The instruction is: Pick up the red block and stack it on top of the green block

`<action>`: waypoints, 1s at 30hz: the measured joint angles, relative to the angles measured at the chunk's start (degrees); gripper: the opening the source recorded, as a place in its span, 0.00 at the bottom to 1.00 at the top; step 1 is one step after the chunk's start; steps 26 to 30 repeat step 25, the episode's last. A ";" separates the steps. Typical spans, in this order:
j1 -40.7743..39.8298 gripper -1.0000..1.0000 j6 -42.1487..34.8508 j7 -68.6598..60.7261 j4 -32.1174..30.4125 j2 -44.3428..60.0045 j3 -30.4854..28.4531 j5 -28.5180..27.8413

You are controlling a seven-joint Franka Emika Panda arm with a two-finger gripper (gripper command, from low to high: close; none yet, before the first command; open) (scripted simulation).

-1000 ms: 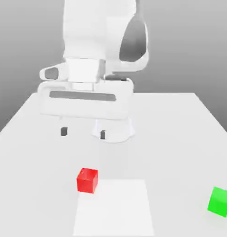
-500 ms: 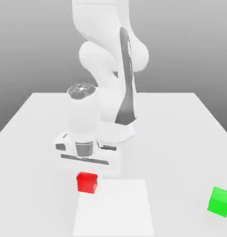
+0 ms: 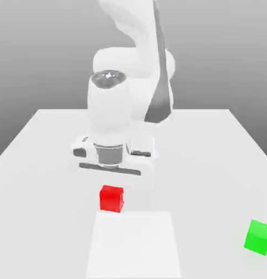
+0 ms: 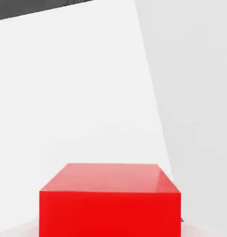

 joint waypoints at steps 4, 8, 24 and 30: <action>5.35 0.00 -2.80 8.95 5.39 3.04 3.67 -1.17; 11.80 0.00 -5.51 17.50 10.79 5.92 6.42 -1.73; 25.30 1.00 -2.87 39.39 23.27 20.36 11.02 -6.82; 25.30 1.00 -2.87 39.39 23.27 20.36 11.02 -6.82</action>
